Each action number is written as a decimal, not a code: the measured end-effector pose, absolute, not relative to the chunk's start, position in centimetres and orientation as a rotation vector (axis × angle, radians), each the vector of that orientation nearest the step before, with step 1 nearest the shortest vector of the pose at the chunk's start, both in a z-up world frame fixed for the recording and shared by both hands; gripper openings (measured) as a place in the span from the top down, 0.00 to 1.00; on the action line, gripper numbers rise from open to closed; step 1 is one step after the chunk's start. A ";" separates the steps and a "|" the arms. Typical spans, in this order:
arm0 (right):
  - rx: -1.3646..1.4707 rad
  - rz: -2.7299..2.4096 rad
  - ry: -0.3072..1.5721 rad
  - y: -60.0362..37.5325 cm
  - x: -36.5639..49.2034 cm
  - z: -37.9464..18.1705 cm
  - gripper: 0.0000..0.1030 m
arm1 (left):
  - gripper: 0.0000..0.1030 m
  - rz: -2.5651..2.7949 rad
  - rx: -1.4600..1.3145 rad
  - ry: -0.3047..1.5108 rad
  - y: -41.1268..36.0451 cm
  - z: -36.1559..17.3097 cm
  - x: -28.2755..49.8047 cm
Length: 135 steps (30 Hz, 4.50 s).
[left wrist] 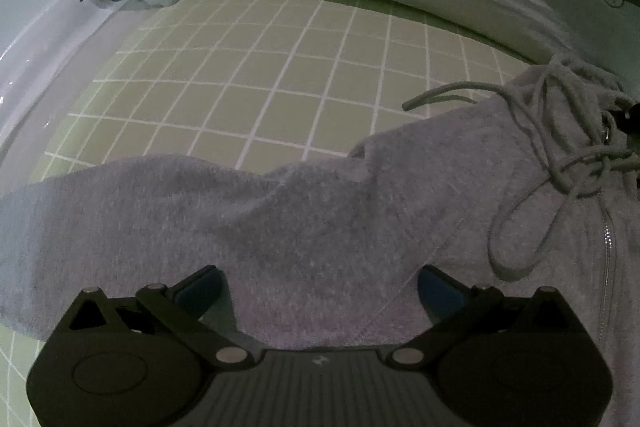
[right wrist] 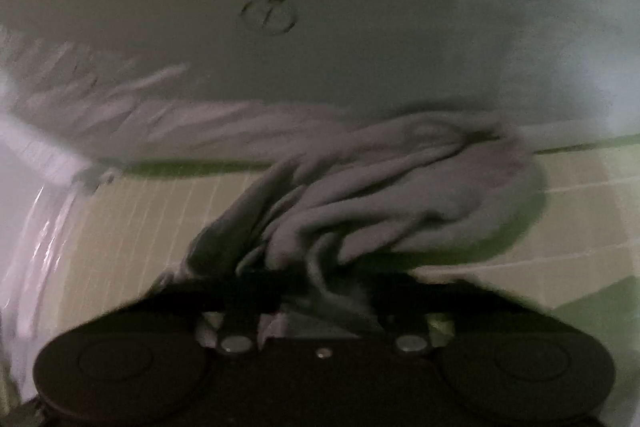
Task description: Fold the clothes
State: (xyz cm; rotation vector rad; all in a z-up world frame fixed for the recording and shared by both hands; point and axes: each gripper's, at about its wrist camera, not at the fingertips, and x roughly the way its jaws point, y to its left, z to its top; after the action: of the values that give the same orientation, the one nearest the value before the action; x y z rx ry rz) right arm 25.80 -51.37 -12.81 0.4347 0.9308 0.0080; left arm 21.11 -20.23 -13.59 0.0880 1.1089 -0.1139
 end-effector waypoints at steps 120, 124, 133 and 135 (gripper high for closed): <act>0.424 -0.699 0.796 -42.2 -12.9 -10.3 0.03 | 0.90 -0.246 -0.031 0.794 -8.1 -1.1 12.5; 0.445 -0.717 0.785 -44.7 -15.7 -9.5 0.03 | 0.84 -0.463 -0.015 0.801 -17.3 -1.0 7.9; 0.335 -0.647 0.820 -47.7 -17.9 -9.6 0.00 | 0.25 -0.529 0.192 0.964 -25.4 -5.3 1.5; 0.328 -0.597 0.841 -47.8 -17.5 -9.9 0.00 | 0.24 -0.469 0.175 0.994 -24.4 -5.8 1.7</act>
State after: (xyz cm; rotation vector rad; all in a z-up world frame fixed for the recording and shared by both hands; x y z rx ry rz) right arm -17.54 -47.85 -9.86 0.3283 0.8413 -0.5966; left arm 1.73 -24.41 -5.84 0.1746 0.9939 -0.4688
